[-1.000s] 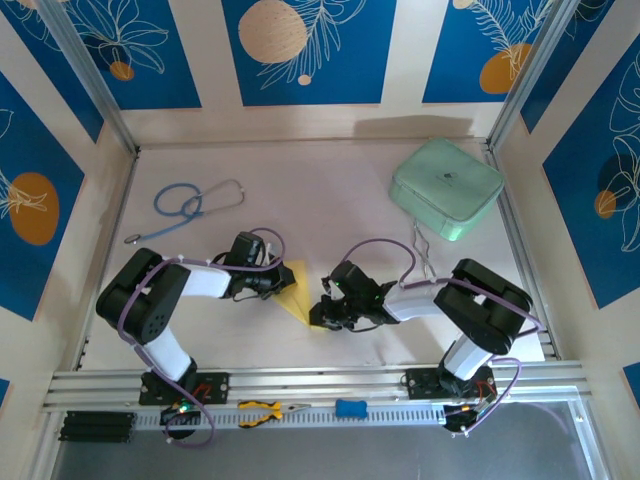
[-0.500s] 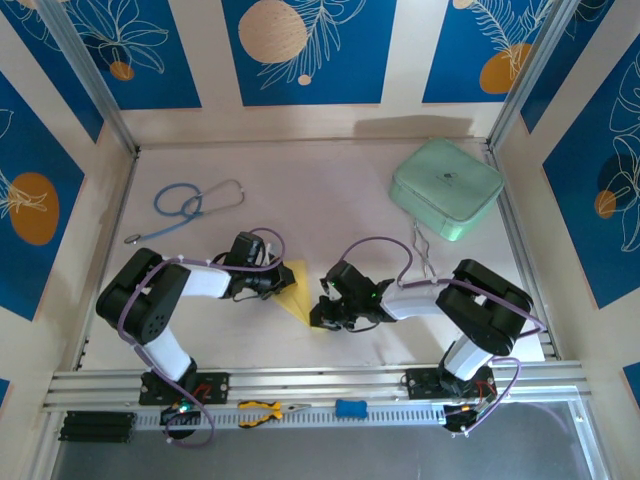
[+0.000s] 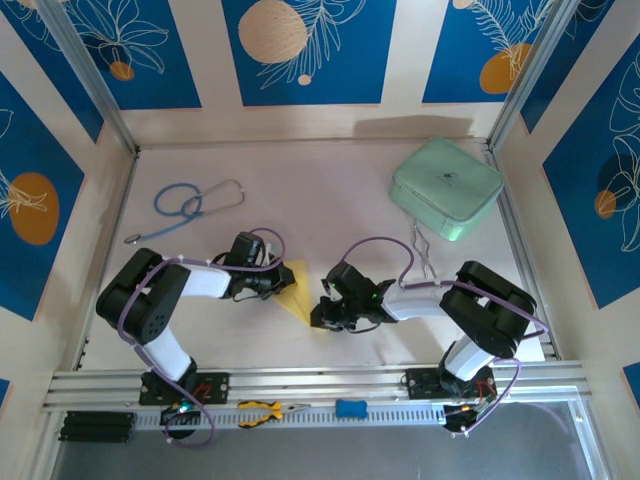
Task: Fold a paper plane with a square sheet of paper (pick it up from the middle)
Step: Fourth fold the wing at the center of the table.
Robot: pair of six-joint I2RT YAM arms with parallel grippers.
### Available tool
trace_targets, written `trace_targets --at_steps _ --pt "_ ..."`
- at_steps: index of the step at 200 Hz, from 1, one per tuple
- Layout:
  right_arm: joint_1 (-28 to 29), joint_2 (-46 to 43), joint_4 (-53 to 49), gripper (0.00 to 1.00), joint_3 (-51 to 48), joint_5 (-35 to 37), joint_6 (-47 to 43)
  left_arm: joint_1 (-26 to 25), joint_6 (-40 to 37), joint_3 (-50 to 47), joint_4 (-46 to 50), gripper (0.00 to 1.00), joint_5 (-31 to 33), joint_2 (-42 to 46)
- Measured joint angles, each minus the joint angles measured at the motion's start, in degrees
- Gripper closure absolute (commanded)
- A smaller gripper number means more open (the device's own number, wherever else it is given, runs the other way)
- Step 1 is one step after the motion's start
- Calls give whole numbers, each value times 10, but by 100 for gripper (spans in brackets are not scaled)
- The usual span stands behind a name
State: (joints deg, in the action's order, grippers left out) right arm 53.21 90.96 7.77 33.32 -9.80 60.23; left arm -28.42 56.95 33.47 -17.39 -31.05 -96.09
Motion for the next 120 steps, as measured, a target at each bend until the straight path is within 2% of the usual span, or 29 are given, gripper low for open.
trace_targets --at_steps 37,66,99,120 --pt "1 0 -8 90 2 5 0 0 0 -1 -2 100 0 0" --pt "1 0 -12 90 4 6 0 0 0 -1 -2 100 0 0" --pt "1 -6 -14 83 4 6 -2 0 0 -1 -2 100 0 0" --pt "-6 -40 -35 81 4 13 -2 0 0 -1 -2 100 0 0"
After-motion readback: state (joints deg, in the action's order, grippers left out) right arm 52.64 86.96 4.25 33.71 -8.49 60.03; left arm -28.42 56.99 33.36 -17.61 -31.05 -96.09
